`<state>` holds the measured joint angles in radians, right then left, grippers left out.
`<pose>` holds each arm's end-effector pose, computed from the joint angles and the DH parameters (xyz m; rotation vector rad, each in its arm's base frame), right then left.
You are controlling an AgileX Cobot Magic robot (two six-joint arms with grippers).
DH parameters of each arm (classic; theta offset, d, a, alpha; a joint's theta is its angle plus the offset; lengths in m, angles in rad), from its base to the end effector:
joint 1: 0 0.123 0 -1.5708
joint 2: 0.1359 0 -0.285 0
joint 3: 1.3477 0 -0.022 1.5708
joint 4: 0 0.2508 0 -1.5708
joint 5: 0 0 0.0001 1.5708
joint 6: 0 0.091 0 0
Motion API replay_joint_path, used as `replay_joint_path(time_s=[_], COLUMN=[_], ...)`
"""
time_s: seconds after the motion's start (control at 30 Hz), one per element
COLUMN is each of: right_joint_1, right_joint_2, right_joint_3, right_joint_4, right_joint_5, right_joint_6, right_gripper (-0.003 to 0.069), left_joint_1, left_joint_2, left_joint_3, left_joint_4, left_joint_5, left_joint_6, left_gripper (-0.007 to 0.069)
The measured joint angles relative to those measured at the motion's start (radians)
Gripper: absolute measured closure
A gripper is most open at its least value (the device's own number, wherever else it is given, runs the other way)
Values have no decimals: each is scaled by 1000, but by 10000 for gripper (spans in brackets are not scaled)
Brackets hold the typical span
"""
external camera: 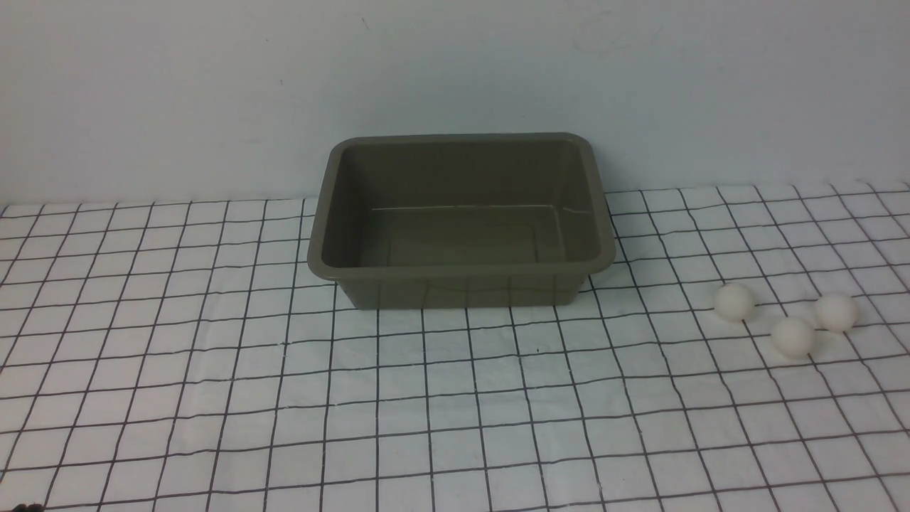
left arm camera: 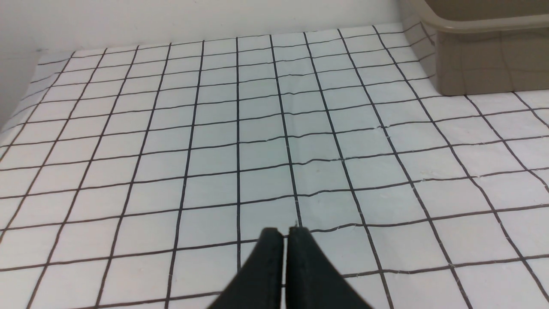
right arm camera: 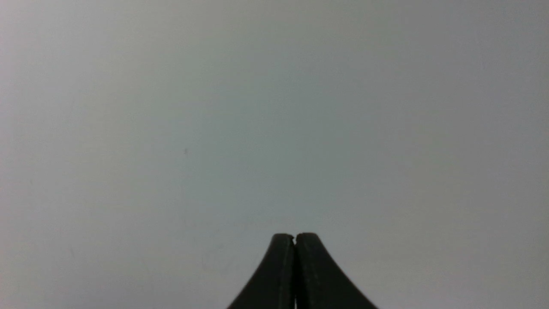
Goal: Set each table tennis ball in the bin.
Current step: Use the right arm to clamp the table tennis ball closest to it
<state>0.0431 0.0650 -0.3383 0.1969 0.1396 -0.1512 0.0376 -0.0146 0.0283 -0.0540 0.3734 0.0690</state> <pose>0.0362 0.0041 0.3090 -0.0225 1.3477 0.0917 0.0525 0.0002 0.1709 -0.0041 1.8702 0.0204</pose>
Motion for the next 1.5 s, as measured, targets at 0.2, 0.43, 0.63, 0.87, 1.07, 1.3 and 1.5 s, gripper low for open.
replay_joint_path(time_s=[0.2,0.43,0.63,0.87,1.07,1.3,1.5], right_joint_1=[0,0,0,0,0,0,0], right_joint_2=[155,269,281,331,595,919,1197], right_joint_3=[-82,-96,-97,-124,-265,-515,-736], right_joint_4=[-31,44,64,64,64,52,-153], right_joint_5=[308,475,529,564,642,734,777], right_joint_6=[-1,-1,-1,-24,-66,-75,38], right_gripper=[676,676,676,676,676,673,671], left_joint_1=[0,0,0,0,0,0,0], left_joint_2=[0,0,0,0,0,0,0], left_joint_3=[0,0,0,0,0,0,0], left_joint_4=[0,0,0,0,0,0,0], left_joint_5=[0,0,0,0,0,0,0], left_joint_6=[0,0,0,0,0,0,0], left_gripper=[629,629,629,629,629,629,629])
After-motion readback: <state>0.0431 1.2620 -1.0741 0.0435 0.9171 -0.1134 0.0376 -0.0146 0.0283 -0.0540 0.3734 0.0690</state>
